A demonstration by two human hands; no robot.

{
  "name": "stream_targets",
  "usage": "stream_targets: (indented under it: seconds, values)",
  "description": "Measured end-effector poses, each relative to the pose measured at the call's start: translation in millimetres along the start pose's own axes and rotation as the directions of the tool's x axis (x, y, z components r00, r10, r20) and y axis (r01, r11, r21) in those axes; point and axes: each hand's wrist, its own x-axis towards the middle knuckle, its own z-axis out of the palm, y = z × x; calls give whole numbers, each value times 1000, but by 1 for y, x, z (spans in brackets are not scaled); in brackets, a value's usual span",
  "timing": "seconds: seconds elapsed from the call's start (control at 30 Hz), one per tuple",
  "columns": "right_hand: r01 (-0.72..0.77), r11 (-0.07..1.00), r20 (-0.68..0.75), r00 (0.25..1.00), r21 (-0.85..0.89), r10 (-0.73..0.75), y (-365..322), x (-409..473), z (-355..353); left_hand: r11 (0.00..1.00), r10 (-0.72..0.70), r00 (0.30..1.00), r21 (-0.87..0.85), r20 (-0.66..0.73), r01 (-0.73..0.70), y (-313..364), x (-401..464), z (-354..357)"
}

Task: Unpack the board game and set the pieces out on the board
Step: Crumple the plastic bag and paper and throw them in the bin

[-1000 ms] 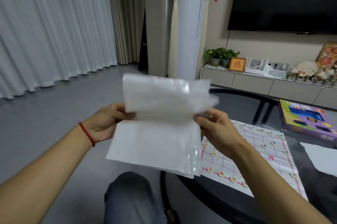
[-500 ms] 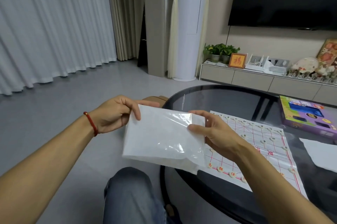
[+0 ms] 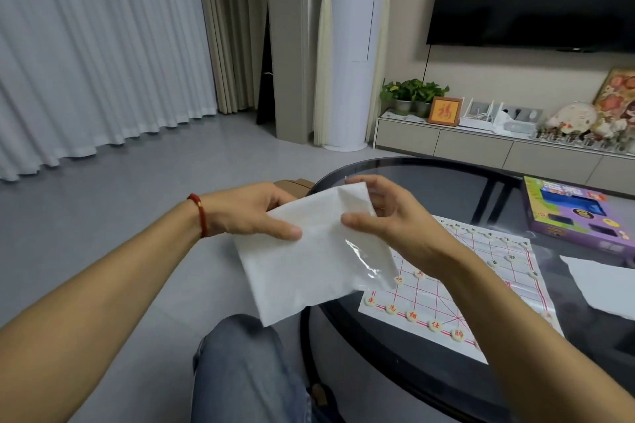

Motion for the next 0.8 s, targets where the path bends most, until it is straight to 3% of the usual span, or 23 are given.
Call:
stream_targets:
  seconds: [0.13, 0.4, 0.5, 0.57, 0.67, 0.73, 0.8]
  values:
    - [-199, 979, 105, 973, -50, 203, 5, -5, -11, 981, 1, 996, -195, -88, -18, -9, -4, -1]
    - [-95, 993, 55, 994, 63, 92, 10, -2, -9, 912, -134, 991, -389, 21, 132, -14, -5, 9]
    - [-96, 928, -64, 990, 359, 127, 11, 3, -2, 855, -58, 996, -518, -62, 18, -13, -2, 25]
    - [-176, 836, -5, 978, 520, 209, 17, 0, 5, 782, -22, 984, -616, -178, -94, -16, 1, 35]
    - [-321, 799, 212, 946, 508, 245, 27, -8, 23, 760, -41, 944, -623, -326, -183, -20, 6, 46]
    - [-290, 863, 159, 956, 415, 245, 26, -9, 33, 796, -63, 919, -575, -389, -188, -24, 9, 50]
    - [-236, 927, 12, 970, 292, 244, 25, -6, 37, 822, -79, 898, -537, -433, -187, -26, 9, 53]
